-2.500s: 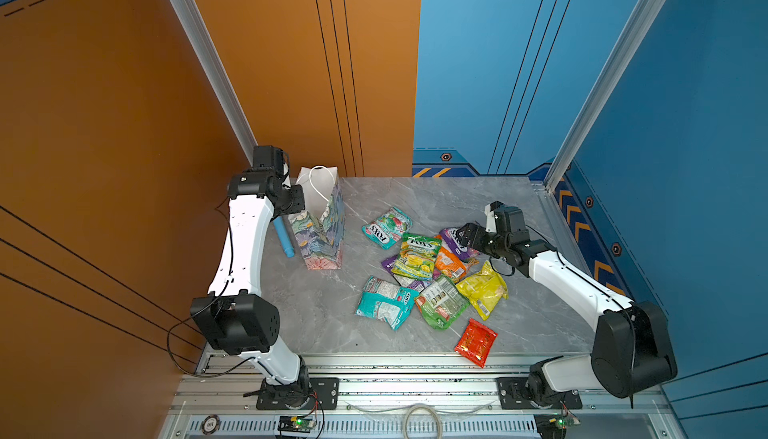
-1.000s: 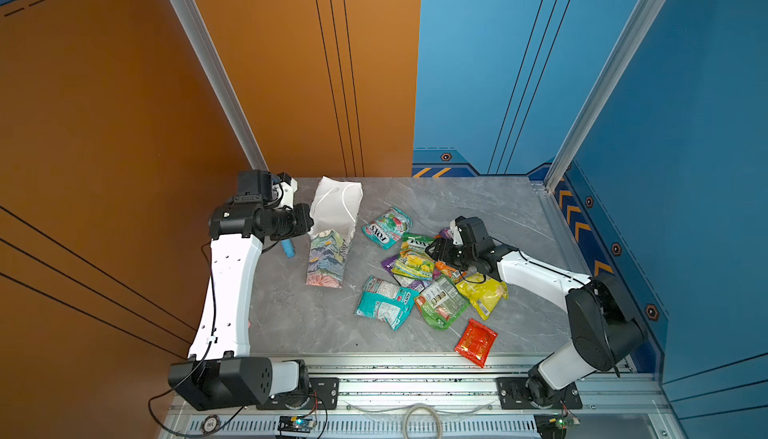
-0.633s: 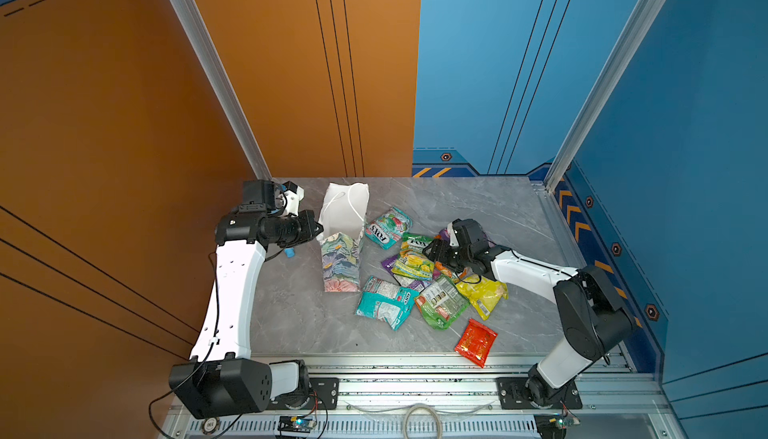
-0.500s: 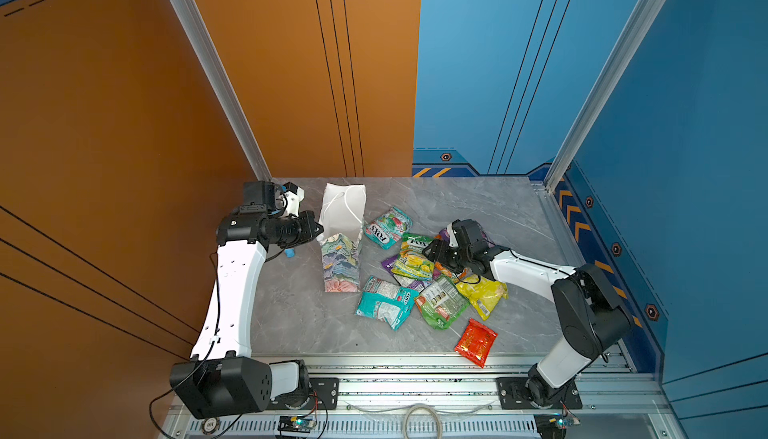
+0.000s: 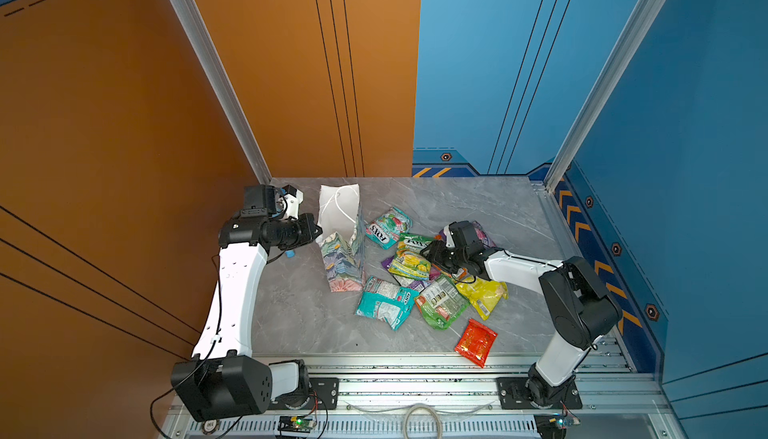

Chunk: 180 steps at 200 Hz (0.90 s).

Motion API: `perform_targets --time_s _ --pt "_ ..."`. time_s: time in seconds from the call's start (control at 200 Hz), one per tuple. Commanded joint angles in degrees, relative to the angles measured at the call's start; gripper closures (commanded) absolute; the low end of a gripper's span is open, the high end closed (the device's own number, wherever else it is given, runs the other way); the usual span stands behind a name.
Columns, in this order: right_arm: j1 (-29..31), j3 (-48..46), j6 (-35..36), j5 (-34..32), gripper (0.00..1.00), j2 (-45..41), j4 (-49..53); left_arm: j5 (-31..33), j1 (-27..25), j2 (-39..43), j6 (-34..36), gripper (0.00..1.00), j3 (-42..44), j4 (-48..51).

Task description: Place the snacks into the paper bag

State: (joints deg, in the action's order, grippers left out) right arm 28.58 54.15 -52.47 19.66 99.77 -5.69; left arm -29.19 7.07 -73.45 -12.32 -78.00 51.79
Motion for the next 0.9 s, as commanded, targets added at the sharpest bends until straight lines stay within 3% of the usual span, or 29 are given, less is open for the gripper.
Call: perform_targets --time_s 0.0,0.085,0.165,0.275,0.395,0.585,0.821,0.896 --pt "0.25 -0.60 -1.10 1.00 0.54 0.30 -2.12 1.55 0.39 1.22 0.01 1.00 1.16 -0.93" --pt "0.16 -0.28 -1.24 1.08 0.62 0.09 -1.98 1.73 0.36 1.53 -0.25 1.00 1.48 -1.65" --pt "0.15 -0.17 -1.32 1.14 0.62 -0.18 -1.25 1.74 0.31 1.57 -0.51 1.00 1.71 -2.07" --pt "0.16 -0.39 -0.82 -0.16 0.58 -1.33 1.23 1.71 0.31 1.61 -0.52 1.00 1.71 -2.12" --pt "0.33 -1.96 -0.97 -2.06 0.46 -2.99 1.92 1.85 0.33 1.54 -0.45 1.00 1.75 -2.11" --pt "0.94 -2.65 -2.82 -0.45 0.35 -1.00 -1.33 1.84 0.33 1.29 -0.36 1.00 1.62 -2.08" --pt "1.39 -1.52 -5.43 1.94 0.43 2.61 -7.53 2.51 0.36 1.01 -0.41 1.00 1.68 -2.13" --pt "1.39 -1.07 -5.63 2.16 0.51 3.45 -8.21 3.02 0.38 0.94 -0.56 1.00 1.57 -2.09"
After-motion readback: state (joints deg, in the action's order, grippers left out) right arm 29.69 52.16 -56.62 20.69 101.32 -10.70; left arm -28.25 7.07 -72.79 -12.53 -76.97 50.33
